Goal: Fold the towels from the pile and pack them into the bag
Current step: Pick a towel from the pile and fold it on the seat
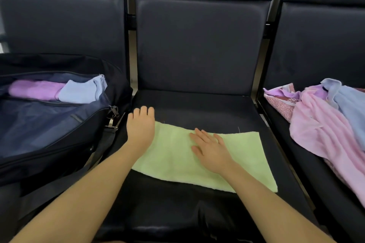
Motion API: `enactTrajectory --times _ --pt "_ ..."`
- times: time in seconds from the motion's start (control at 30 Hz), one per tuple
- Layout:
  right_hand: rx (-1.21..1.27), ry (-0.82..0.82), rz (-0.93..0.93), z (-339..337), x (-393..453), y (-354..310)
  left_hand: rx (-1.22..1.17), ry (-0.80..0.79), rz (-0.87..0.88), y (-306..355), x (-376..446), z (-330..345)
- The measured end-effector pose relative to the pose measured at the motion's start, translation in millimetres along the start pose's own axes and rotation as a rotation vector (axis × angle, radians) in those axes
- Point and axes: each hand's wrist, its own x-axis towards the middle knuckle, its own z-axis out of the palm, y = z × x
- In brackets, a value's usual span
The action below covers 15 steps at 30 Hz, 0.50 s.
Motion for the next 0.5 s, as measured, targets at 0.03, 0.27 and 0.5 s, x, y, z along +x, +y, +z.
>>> enactTrajectory --times 0.03,0.27,0.5 --pt "-0.019 -0.016 0.004 2 -1 1 -0.013 0.028 0.024 0 0 1" --pt "-0.116 -0.071 0.16 11 -10 18 -0.181 -0.579 0.405 39 -42 -1" --pt "-0.134 -0.076 0.255 14 -2 27 -0.074 -0.655 -0.005 30 -36 12"
